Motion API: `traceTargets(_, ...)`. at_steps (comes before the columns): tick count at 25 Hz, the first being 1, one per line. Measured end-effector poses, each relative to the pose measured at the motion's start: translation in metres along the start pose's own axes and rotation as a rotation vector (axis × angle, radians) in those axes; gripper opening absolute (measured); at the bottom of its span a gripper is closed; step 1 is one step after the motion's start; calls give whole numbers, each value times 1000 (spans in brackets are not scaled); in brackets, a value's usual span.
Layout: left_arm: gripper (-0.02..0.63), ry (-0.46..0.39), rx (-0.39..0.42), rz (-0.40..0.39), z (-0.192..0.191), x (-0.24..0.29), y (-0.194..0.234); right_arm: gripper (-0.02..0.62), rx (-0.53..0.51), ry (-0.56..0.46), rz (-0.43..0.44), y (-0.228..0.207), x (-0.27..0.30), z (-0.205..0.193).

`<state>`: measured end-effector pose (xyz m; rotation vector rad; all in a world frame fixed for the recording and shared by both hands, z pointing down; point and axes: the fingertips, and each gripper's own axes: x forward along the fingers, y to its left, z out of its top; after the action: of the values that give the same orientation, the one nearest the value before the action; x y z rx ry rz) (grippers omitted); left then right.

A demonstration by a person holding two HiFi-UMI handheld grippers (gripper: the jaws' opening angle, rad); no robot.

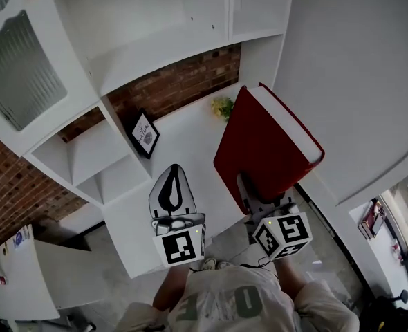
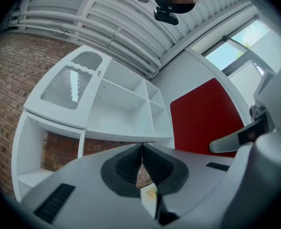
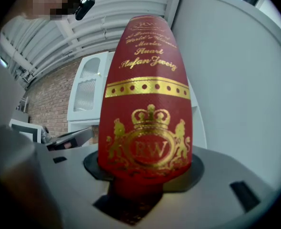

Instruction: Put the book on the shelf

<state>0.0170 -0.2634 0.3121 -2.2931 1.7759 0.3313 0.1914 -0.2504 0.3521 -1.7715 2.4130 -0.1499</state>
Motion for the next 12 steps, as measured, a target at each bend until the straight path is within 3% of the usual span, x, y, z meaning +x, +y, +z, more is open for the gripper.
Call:
traceTargets(6,12,60,70,22,-4,7,8,247,-43,35,48,-7,23,15)
traceTargets(12,12,34,105,43,18,19,17,247,-57,-17,122,-15,67,90)
